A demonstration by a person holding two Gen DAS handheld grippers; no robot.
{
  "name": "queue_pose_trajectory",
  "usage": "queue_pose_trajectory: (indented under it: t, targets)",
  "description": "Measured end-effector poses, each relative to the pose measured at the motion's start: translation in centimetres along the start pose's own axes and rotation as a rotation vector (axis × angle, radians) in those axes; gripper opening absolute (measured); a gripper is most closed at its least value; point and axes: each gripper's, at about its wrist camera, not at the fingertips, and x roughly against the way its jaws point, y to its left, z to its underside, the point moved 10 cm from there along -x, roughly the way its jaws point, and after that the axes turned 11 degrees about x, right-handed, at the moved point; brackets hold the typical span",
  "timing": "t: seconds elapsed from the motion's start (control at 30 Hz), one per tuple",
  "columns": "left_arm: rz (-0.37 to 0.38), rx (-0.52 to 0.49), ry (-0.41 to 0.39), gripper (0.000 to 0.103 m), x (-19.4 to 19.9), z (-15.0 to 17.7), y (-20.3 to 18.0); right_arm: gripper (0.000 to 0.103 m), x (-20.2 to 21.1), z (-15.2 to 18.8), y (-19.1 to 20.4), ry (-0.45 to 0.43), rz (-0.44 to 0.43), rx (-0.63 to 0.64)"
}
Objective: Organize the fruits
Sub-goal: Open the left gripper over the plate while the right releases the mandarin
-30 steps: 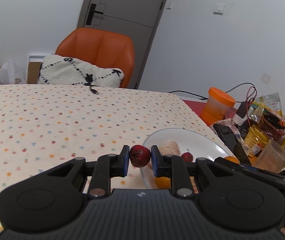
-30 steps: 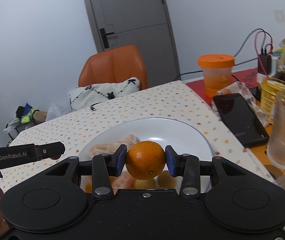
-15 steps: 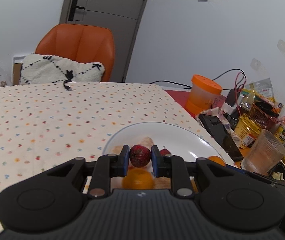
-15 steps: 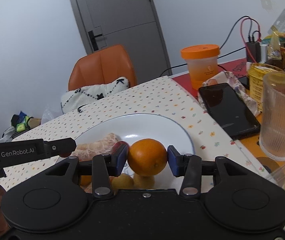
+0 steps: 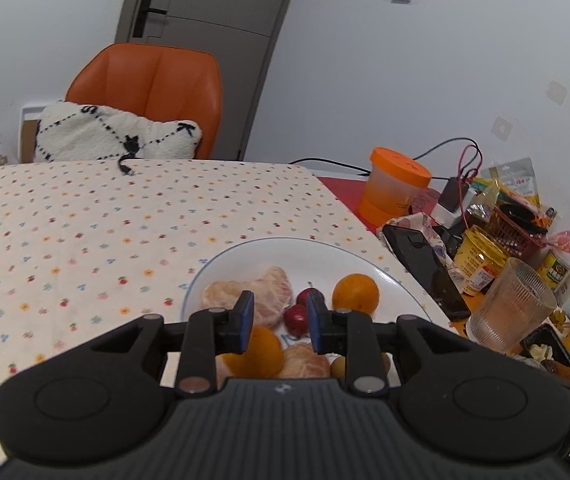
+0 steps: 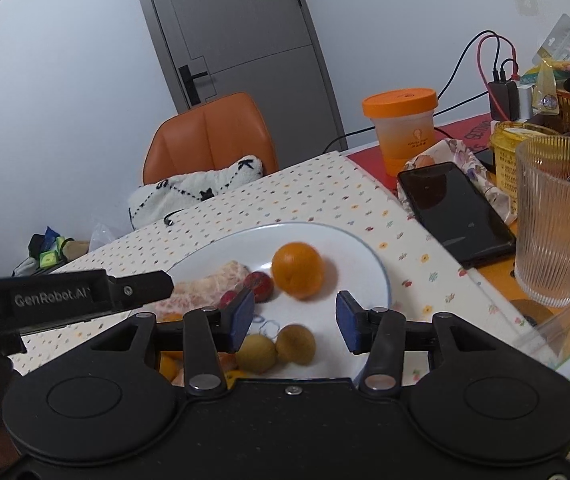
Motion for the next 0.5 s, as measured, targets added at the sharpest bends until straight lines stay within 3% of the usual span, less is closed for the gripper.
queue_pose_trajectory:
  t: [0.3,0.5]
  targets:
    - [-0.050,0.028,-0.036,0.047,3.0,-0.5,2.5,0.047,0.9,0.0,2.3,-0.002,-0.026,0.021]
    - [-0.081,0.038,-0.055,0.057,5.0,-0.9,4.0,0.056,1.6,0.0,4.2,-0.004,-0.048,0.033]
